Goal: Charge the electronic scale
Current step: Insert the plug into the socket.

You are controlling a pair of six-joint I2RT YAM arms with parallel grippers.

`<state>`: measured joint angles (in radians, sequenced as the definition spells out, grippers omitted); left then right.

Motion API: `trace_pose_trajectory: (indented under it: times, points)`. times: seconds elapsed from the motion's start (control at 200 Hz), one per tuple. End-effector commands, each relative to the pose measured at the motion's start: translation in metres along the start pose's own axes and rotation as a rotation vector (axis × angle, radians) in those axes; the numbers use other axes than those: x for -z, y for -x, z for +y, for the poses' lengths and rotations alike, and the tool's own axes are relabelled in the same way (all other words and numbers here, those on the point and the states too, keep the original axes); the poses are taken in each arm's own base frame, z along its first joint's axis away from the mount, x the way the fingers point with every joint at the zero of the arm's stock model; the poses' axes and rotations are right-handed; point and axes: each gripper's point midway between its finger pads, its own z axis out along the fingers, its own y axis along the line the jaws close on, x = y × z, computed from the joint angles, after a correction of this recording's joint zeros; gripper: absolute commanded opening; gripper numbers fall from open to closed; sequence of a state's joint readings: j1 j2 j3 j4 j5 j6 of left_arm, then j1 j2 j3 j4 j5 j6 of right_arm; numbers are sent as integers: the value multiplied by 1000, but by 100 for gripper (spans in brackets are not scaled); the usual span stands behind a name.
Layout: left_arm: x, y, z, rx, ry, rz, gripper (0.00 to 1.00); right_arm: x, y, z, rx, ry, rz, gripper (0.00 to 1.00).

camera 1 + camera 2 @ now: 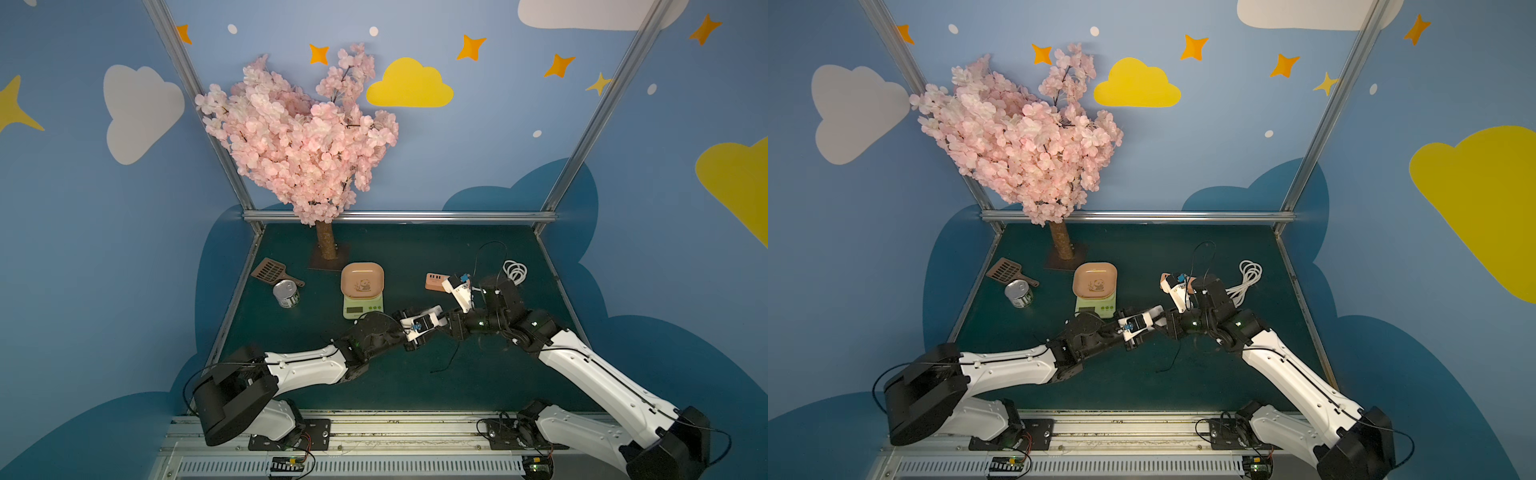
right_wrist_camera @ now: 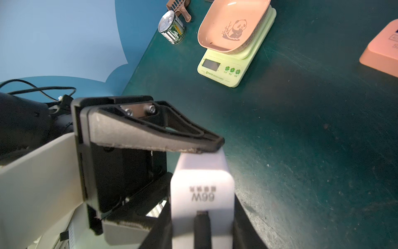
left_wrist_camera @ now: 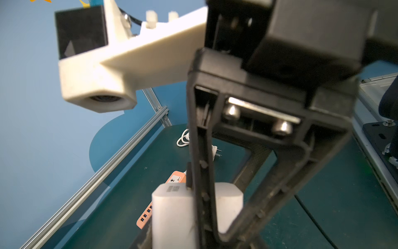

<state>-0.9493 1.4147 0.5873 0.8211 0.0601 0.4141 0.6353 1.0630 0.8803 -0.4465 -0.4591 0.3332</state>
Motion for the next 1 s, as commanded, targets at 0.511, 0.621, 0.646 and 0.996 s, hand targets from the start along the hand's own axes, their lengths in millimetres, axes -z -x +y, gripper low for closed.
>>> trace_pose_trajectory:
  times: [0.511, 0.621, 0.646, 0.996]
  points:
    - [44, -13, 18, 118, 159, 18, 90, 1, 53, -140, -56, -712, -56, 7]
    - [49, -15, 18, 128, 173, 23, 90, -7, 65, -159, -77, -791, -25, 6]
    - [51, -17, 19, 128, 176, 27, 90, -10, 66, -163, -84, -801, -14, 6]
    - [62, -22, 19, 137, 193, 52, 90, -45, 75, -206, -128, -872, 61, 5]
